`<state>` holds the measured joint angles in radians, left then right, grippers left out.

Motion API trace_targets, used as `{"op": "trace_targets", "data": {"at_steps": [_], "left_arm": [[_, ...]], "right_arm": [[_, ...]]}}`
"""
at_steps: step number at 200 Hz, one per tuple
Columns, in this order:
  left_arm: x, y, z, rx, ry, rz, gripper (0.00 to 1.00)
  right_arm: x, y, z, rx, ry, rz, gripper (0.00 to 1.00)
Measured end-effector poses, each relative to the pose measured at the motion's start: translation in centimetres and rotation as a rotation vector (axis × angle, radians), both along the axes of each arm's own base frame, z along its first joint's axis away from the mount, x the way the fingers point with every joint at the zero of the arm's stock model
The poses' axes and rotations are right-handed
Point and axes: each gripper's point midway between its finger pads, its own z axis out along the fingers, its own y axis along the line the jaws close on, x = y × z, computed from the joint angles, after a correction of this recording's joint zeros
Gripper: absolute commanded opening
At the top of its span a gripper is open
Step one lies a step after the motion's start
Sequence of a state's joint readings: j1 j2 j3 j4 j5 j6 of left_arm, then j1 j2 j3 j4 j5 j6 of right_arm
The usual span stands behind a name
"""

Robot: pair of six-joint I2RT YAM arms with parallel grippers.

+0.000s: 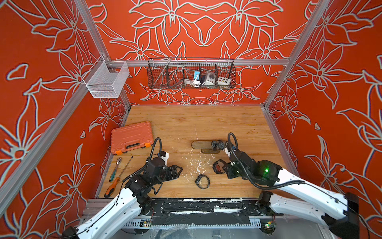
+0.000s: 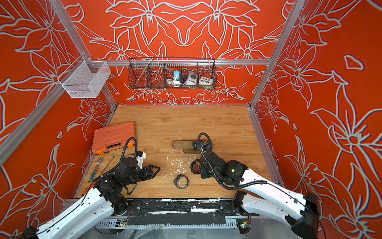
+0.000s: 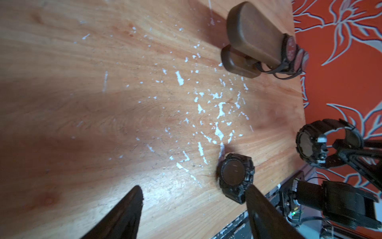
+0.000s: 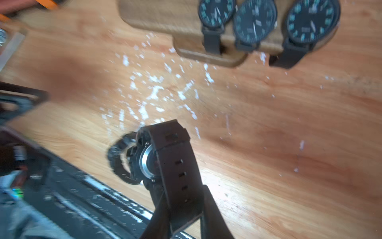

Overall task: Place watch on stand
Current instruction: Pick up the watch at the center of the board.

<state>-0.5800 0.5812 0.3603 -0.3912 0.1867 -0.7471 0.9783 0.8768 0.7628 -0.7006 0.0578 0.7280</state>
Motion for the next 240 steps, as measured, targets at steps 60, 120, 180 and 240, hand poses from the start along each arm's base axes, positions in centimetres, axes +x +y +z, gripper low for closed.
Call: {"op": "trace_targets", "data": {"at_steps": [60,120,180,240], "left_arm": [[0.9,-5.0,7.8,-0.085,-0.197,-0.197,0.73],[1.3,-9.5,9.4,-0.024,-0.243,-0.36,0.64],[1.6,-12.4,8.5,0.049,-0.228,-0.442,0.51],[2.6,-13.1,7.8,0.135,-0.241,-0.44,0.42]], "right_arm": [[-0.5,2.6,2.3,0.142,-0.025,0.105,0.0],[-0.5,3.6,2.6,0.167,-0.024,0.143,0.0],[-0.2,4.7,2.5,0.183,-0.023,0.156,0.0],[0.1,5.8,2.5,0.19,-0.027,0.169,0.0]]}}
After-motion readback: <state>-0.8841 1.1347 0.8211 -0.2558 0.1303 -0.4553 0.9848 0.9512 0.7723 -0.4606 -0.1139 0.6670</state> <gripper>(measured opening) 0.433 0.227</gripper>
